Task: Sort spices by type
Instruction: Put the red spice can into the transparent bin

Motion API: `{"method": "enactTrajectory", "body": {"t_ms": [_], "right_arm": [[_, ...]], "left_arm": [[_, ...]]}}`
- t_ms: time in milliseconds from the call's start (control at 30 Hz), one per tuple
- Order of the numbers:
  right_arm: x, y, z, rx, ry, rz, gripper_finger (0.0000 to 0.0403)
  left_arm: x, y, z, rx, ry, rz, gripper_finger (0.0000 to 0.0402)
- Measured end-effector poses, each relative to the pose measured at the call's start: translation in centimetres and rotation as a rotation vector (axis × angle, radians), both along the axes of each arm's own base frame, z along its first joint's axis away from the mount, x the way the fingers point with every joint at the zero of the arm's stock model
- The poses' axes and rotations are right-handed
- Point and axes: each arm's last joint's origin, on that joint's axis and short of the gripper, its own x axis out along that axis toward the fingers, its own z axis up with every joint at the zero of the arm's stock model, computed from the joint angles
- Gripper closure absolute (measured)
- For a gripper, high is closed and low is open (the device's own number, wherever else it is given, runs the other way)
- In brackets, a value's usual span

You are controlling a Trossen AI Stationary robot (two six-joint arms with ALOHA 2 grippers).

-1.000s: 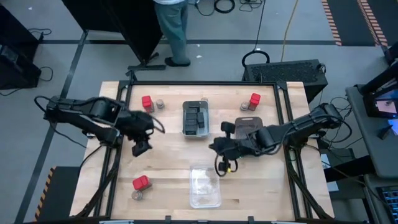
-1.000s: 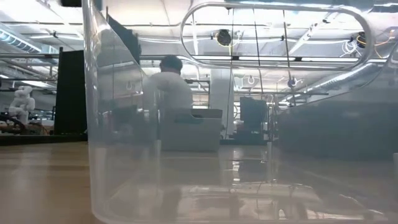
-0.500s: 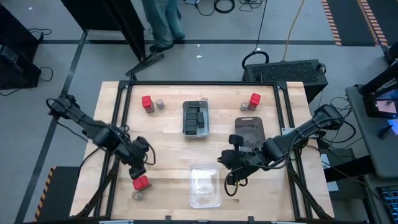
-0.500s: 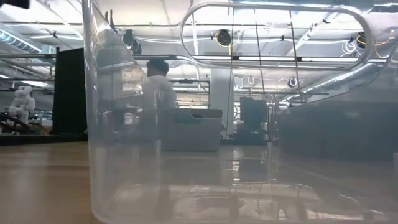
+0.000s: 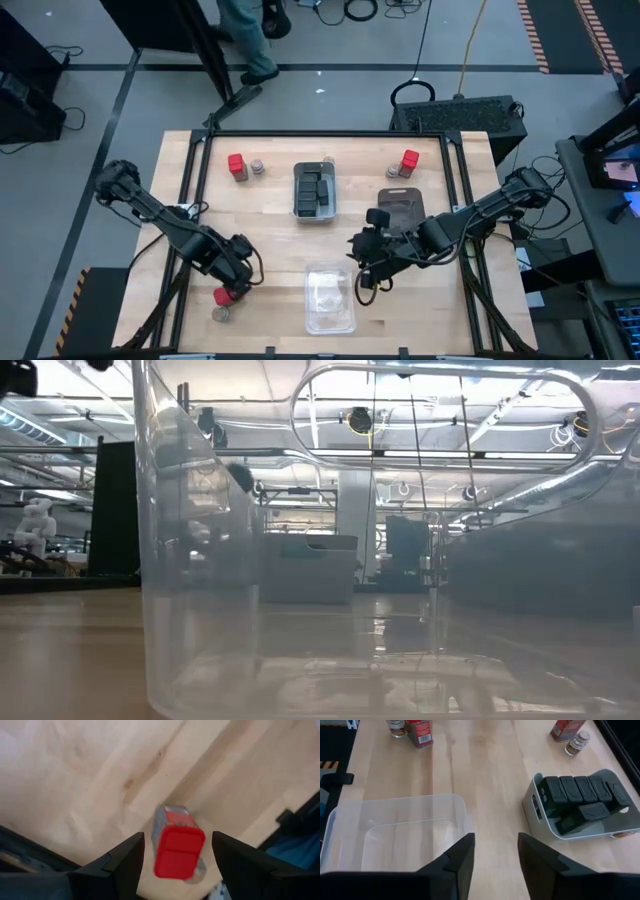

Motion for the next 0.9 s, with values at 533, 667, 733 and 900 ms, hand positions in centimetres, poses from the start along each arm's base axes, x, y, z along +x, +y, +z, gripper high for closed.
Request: {"method": "enactTrajectory", "body": {"t_ms": [533,667,733,900], "right_arm": [[0.0,0.0,0.0,0.004,0.000,-0.002,0.0254],[0.0,0.0,0.0,-0.002,0.002,0.003,0.0254],[0.0,0.0,0.0,-0.009,0.003,0.009,0.0254],[0.0,0.0,0.0,-0.011,0.004,0.011,0.0254]], "left_arm": [[0.5,-0.4,-1.6,-0.043,0.184,0.044,0.0164],[0.6,-0.7,-2.0,-0.099,0.217,-0.071,0.0164],[0.6,-0.8,-2.0,-0.109,0.220,-0.097,0.0164],[0.6,-0.7,-2.0,-0.085,0.207,-0.086,0.0164]]}}
